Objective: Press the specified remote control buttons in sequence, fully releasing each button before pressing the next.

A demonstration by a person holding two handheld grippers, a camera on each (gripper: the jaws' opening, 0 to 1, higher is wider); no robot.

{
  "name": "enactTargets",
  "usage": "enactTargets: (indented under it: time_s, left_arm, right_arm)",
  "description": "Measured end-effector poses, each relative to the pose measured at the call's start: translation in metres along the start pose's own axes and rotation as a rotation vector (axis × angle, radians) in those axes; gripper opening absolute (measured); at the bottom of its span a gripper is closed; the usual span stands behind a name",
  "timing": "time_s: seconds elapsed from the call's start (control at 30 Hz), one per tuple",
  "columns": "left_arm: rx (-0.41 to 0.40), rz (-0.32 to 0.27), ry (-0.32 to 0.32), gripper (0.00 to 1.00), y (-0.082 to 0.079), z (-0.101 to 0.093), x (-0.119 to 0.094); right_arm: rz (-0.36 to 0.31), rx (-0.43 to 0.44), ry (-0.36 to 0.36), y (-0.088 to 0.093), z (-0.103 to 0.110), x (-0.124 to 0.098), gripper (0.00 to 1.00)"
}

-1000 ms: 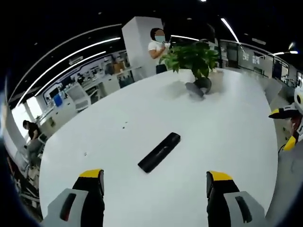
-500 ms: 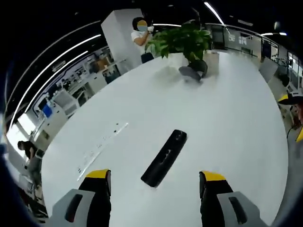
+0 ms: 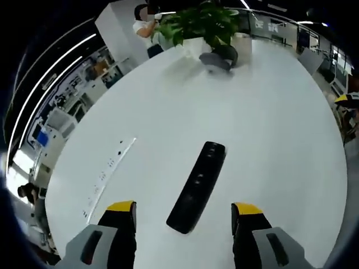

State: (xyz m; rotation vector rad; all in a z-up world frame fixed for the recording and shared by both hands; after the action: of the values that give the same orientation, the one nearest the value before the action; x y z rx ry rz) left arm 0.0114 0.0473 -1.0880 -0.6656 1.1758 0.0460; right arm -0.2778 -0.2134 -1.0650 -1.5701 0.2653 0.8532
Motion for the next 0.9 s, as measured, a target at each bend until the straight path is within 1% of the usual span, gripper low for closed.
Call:
enactTargets:
  time_s: [0.03, 0.13, 0.17, 0.23, 0.27, 0.33, 0.37, 0.4, 0.47, 0.6, 0.63, 0.7, 0.73, 0.87, 0.9]
  left_arm:
    - [-0.009, 0.020, 0.015, 0.68, 0.003, 0.000, 0.003]
    - [-0.032, 0.044, 0.051, 0.63, 0.006, 0.000, 0.009]
    - [-0.022, 0.046, 0.056, 0.63, 0.007, 0.001, 0.011]
    - [-0.016, 0.081, 0.079, 0.63, 0.009, 0.001, 0.014]
    - [-0.021, 0.086, 0.081, 0.63, 0.010, 0.001, 0.014]
    - [-0.029, 0.105, 0.126, 0.63, 0.011, -0.004, 0.017]
    - [-0.025, 0.120, 0.126, 0.63, 0.012, -0.004, 0.018]
    - [0.005, 0.130, 0.121, 0.63, 0.013, -0.004, 0.021]
    - [0.042, 0.163, 0.132, 0.62, 0.015, -0.005, 0.024]
    - [0.065, 0.186, 0.150, 0.62, 0.015, -0.005, 0.030]
    - [0.052, 0.179, 0.156, 0.61, 0.013, -0.005, 0.031]
    - [0.057, 0.177, 0.158, 0.61, 0.011, -0.005, 0.033]
    - [0.064, 0.185, 0.177, 0.59, 0.011, -0.006, 0.033]
    - [0.058, 0.197, 0.191, 0.60, 0.011, -0.003, 0.035]
    - [0.041, 0.205, 0.207, 0.60, 0.012, -0.003, 0.035]
  right_arm:
    - [0.002, 0.004, -0.003, 0.000, 0.000, 0.000, 0.83]
    - [0.007, 0.007, -0.007, 0.001, 0.000, 0.000, 0.83]
    - [0.006, 0.007, -0.008, 0.001, 0.000, 0.000, 0.83]
    - [0.011, 0.006, -0.009, 0.002, 0.001, 0.001, 0.83]
    - [0.014, 0.005, -0.009, 0.002, 0.001, 0.001, 0.83]
    - [0.016, 0.006, -0.011, 0.002, 0.001, 0.001, 0.83]
    - [0.018, 0.007, -0.012, 0.003, 0.001, 0.001, 0.83]
    - [0.020, 0.008, -0.010, 0.003, 0.000, 0.001, 0.83]
    - [0.018, 0.012, -0.011, 0.003, 0.000, 0.000, 0.83]
    - [0.019, 0.019, -0.008, 0.003, -0.001, 0.000, 0.83]
    - [0.018, 0.022, -0.011, 0.003, -0.001, 0.000, 0.83]
    - [0.020, 0.023, -0.010, 0.003, -0.001, 0.000, 0.83]
    - [0.021, 0.022, -0.010, 0.003, -0.001, 0.000, 0.83]
    - [0.022, 0.023, -0.006, 0.004, -0.001, 0.000, 0.83]
    - [0.022, 0.025, -0.006, 0.004, -0.001, 0.000, 0.82]
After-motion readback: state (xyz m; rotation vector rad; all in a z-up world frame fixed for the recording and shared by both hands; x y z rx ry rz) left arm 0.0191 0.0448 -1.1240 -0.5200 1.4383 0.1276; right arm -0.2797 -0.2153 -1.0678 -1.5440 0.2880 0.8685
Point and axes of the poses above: the point that each gripper's makers call its tool centre point, and the gripper's own axes: x roughly forward along the fingers, z roughly to its left, y roughly out of its underside, the point moved 7 cm from there along -x, roughly backward along the fingers, and after that the axes turned 2 degrees about z, right-handed, at the moved point
